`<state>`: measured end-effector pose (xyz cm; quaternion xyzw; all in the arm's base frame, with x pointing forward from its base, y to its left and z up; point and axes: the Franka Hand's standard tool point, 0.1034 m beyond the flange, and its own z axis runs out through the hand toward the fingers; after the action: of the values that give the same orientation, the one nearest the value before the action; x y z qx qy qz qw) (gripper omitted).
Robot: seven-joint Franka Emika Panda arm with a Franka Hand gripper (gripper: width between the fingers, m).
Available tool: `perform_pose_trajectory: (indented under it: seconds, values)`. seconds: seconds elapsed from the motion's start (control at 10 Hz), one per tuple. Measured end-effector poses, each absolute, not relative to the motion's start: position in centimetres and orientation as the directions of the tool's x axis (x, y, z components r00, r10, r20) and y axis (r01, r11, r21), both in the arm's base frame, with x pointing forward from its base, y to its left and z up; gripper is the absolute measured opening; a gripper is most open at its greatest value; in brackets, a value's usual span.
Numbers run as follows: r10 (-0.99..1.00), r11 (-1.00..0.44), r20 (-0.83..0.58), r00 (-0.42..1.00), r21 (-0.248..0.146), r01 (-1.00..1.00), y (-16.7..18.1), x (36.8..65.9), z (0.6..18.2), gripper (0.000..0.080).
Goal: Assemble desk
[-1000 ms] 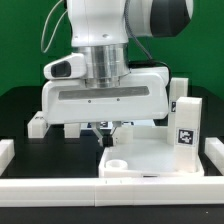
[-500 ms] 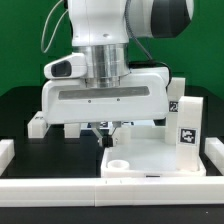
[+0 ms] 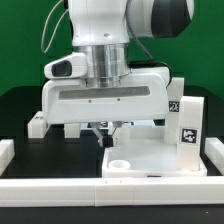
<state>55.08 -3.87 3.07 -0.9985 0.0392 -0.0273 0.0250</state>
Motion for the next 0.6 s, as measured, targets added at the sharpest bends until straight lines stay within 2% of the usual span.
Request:
perform_pose_trajectory:
  seconds: [0.5, 0.6]
  values:
    - [-0.097, -0.994, 0.038, 0.995, -0.059, -0.094, -4.1, 54.7, 2.9, 0.0]
    - [-0.153, -0.985, -0.049, 0.987, -0.076, -0.157, -3.8, 53.6, 3.3, 0.0]
